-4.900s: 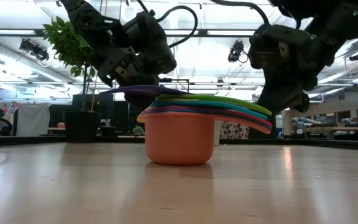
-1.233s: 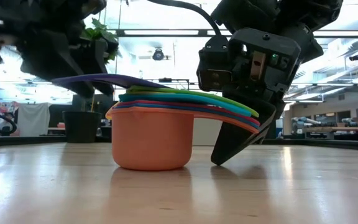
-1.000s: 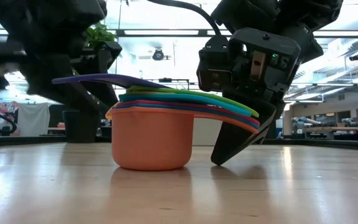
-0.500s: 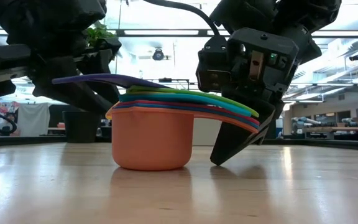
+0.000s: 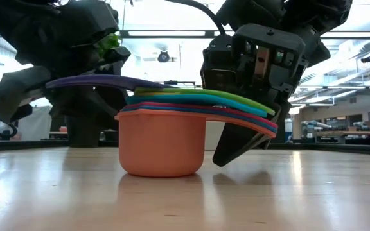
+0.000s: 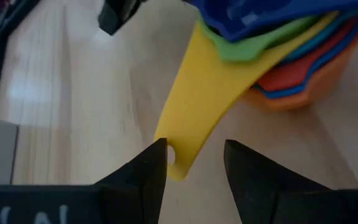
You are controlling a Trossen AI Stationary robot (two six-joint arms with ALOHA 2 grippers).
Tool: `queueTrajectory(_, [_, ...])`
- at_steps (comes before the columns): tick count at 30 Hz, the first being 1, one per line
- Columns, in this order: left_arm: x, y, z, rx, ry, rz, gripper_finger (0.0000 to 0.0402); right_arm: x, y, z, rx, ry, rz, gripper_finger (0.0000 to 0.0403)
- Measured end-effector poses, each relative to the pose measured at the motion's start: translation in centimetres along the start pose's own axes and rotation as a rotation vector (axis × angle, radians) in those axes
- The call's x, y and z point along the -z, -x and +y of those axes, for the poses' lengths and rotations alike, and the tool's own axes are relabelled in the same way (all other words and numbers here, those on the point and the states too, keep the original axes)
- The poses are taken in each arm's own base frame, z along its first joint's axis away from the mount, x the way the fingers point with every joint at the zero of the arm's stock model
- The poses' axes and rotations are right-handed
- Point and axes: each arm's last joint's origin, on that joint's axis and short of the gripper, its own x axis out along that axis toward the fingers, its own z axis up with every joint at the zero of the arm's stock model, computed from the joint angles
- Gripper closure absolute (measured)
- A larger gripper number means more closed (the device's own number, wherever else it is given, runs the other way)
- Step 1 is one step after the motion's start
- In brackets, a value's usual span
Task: Nest measuring cups in basket
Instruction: Adjust the stacked measuring cups on the table
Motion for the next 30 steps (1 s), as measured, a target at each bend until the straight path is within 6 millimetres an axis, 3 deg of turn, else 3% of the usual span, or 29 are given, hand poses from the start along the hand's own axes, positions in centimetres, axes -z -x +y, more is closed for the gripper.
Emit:
queueTrajectory(12, [-0.54, 0.02, 0.14, -0.024, 0.034, -0.048, 0.0243, -0.03, 0.00, 0.02, -0.002, 0.000, -0.003, 0.0401])
queueTrajectory(30, [-0.70, 0.04, 0.20, -0.031, 0.057, -0.061, 0.0354, -0.03, 0.01, 0.12, -0.029, -0.011, 0.012, 0.0401])
